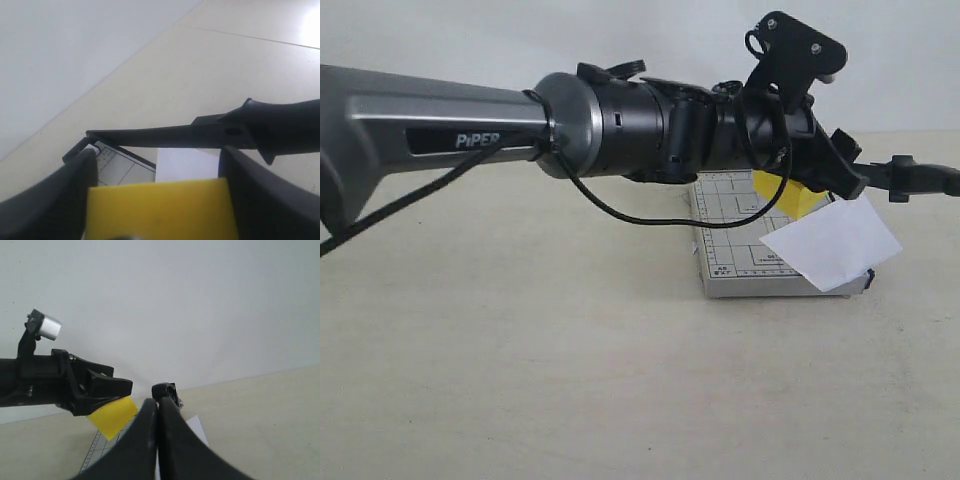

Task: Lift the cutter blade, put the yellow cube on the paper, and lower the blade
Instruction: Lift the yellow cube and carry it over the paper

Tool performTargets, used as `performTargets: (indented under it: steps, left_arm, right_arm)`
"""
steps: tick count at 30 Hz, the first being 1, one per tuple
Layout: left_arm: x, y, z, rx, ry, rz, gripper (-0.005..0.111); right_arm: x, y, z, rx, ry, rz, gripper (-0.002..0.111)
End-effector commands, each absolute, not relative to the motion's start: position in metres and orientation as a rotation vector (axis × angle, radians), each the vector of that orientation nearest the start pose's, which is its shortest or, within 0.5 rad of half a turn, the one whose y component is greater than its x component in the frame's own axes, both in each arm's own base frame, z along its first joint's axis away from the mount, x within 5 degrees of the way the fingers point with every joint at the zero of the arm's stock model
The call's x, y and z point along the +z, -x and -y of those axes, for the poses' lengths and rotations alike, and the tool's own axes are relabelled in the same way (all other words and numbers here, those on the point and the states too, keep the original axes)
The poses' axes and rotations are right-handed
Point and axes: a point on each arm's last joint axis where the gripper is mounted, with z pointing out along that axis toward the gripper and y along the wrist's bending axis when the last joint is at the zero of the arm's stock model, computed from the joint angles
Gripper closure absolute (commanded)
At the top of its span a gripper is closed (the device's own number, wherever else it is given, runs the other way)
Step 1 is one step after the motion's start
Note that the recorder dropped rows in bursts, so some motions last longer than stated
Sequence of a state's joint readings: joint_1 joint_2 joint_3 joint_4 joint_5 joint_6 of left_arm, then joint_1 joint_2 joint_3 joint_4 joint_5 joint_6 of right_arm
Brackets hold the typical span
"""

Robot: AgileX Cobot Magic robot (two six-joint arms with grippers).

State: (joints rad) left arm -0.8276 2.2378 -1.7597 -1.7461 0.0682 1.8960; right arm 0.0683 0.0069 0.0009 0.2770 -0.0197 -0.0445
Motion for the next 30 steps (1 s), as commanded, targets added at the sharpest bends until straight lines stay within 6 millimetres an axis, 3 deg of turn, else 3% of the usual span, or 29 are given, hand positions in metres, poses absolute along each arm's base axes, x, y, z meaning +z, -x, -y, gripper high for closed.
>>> performTargets:
  steps: [1,7,22,30]
  left_arm:
    - [0.198,-0.354,0.402,-0.533,-0.986,-1.745,0.102]
    - [0.178,-0.355,0.404,-0.531,-1.004,-1.778,0.102]
    - [0.171,-0.354,0.406,-0.544,-1.015,-1.786,0.102]
    - [0.155,-0.354,0.407,-0.537,-1.028,-1.814,0.102]
  right_arm:
    - [0.216,-0.056,-0.003,0.240,-0.124,-1.457,0.108]
    - [0.216,-0.056,-0.003,0.240,-0.124,-1.457,0.108]
    - [0.216,-0.056,-0.003,0.240,-0.124,-1.457,0.108]
    - [0.216,-0.056,-0.003,0.240,-0.124,-1.457,0.108]
